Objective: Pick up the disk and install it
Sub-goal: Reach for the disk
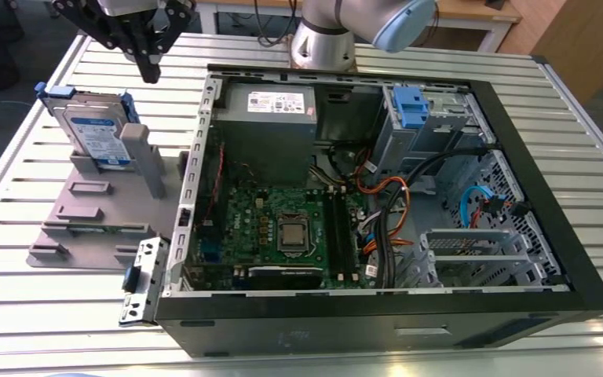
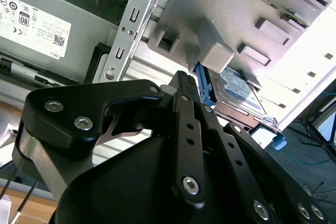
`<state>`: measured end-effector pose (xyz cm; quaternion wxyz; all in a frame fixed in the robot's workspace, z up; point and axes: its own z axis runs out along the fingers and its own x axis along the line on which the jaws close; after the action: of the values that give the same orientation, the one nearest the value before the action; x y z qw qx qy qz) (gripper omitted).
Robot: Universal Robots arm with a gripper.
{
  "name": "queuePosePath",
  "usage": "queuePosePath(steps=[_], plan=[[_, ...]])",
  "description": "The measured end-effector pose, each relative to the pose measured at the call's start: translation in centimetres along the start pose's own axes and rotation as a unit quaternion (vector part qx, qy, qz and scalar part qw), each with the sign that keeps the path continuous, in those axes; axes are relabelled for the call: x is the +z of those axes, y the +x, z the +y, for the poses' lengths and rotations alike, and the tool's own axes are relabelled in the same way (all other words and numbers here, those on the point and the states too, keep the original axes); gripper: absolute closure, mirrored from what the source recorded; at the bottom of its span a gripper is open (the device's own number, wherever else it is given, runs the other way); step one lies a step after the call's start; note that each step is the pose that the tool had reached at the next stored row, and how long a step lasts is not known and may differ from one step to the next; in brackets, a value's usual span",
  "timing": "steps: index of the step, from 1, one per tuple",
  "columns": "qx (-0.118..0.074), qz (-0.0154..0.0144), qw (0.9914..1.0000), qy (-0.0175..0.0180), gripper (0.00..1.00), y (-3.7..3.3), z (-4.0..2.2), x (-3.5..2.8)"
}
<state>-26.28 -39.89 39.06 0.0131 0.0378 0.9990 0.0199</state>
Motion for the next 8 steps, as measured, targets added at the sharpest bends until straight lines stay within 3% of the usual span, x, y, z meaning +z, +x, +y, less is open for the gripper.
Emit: queuePosePath(steps=[2, 4, 8], plan=[[0.0, 0.0, 1.0, 0.0, 0.89, 0.04, 0.0, 0.0], [0.0, 0.0, 1.0, 0.0, 0.89, 1.14, -0.09, 0.06], [0.0, 0.0, 1.0, 0.0, 0.89, 1.18, -0.09, 0.06]])
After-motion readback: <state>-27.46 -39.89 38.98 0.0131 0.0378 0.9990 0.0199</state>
